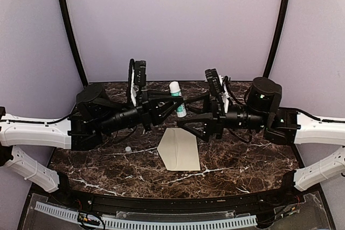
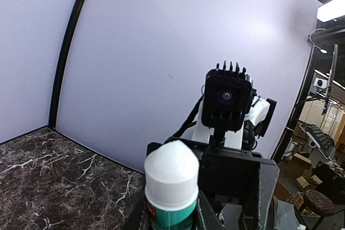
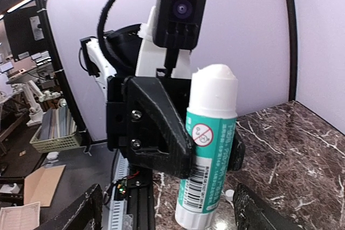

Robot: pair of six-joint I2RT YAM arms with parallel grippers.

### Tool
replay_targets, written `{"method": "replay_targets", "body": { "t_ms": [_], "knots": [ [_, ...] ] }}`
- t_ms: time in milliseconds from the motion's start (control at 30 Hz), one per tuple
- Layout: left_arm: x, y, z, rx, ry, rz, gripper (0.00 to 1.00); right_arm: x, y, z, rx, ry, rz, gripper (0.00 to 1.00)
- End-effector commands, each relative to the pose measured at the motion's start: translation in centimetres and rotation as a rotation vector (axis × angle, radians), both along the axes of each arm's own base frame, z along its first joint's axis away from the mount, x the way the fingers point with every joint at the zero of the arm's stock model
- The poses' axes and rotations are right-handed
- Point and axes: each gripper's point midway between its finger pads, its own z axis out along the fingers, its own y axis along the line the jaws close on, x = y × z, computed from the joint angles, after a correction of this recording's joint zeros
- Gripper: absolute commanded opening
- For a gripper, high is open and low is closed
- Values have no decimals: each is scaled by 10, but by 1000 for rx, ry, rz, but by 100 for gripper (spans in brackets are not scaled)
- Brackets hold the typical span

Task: Place the letter into the envelope and seal it

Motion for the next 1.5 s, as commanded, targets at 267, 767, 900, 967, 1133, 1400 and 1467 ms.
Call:
{"method": "replay_targets", "body": {
  "t_ms": [267, 767, 900, 967, 1133, 1400, 1467],
  "knots": [
    [24, 8, 6, -6, 20, 153, 0, 34, 13, -1, -14, -78, -199, 57],
    [24, 10, 7, -11, 18, 153, 0, 38, 17, -5, -30, -70, -216, 45],
    [24, 9, 7, -11, 17, 153, 0, 38, 18, -8, -36, -69, -216, 36],
    [24, 9, 7, -11, 16, 154, 0, 37, 18, -9, -36, -69, -209, 30],
    [24, 10, 6, -9, 15, 158, 0, 37, 18, -11, -39, -68, -209, 17],
    [9, 8, 7, -9, 1, 77, 0, 24, 18, -3, -7, -60, -130, 0],
    [-1, 8, 7, -15, -9, 18, 0, 13, 16, 5, 23, -46, -48, 0]
  ]
}}
